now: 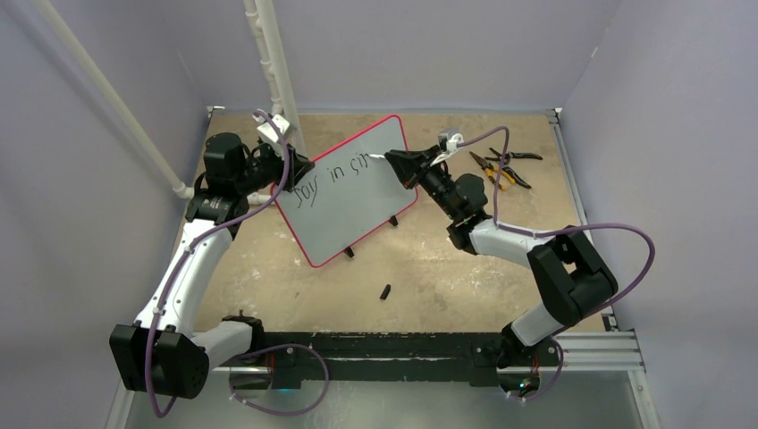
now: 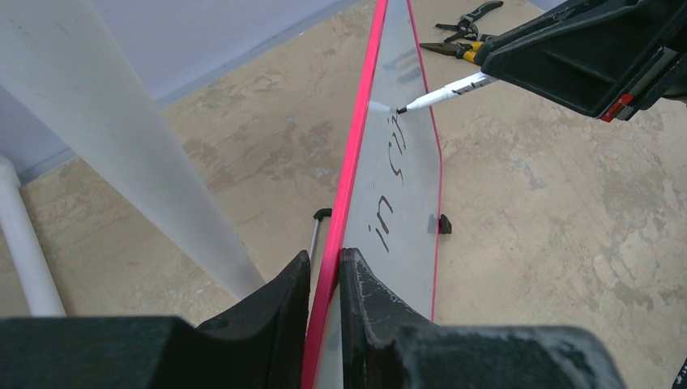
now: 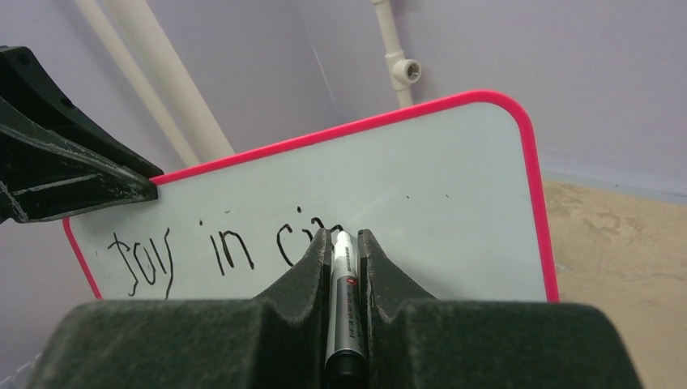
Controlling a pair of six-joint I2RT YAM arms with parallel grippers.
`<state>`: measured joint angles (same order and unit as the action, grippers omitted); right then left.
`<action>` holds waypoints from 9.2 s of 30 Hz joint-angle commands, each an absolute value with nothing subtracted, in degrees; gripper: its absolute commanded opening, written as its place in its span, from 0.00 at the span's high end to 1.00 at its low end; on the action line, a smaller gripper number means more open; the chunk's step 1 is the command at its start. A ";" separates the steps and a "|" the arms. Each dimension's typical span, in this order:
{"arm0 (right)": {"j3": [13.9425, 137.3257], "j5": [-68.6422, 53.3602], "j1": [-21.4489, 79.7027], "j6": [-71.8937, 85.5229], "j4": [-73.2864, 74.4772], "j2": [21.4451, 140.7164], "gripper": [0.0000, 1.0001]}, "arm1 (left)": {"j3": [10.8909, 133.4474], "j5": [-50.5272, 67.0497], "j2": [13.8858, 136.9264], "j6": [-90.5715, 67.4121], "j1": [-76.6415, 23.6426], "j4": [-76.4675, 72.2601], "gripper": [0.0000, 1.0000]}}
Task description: Write a sentence on the whiteboard
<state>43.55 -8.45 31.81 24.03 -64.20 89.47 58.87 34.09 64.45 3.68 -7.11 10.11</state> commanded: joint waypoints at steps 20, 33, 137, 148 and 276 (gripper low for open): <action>42.62 -7.64 31.46 25.46 -67.64 88.24 1.00 | 58.36 34.80 63.98 3.52 -6.42 8.70 0.83; 45.40 -6.58 31.46 24.90 -67.53 89.13 1.00 | 58.33 35.15 63.79 3.53 -6.42 8.71 0.83; 22.90 -5.23 30.74 17.15 -64.88 56.00 1.00 | 98.46 18.21 96.67 -0.26 -27.61 24.26 0.48; 21.96 -5.47 30.71 17.72 -65.52 56.43 1.00 | 95.39 30.16 96.75 4.48 -24.63 24.91 0.78; 39.48 -21.70 24.30 24.35 -71.35 84.14 1.00 | 84.46 48.95 93.69 8.09 -18.37 21.78 1.00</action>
<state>36.88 -23.22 24.16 24.43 -68.69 83.40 86.35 46.94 93.97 7.05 -19.38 17.28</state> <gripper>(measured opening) 0.119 0.088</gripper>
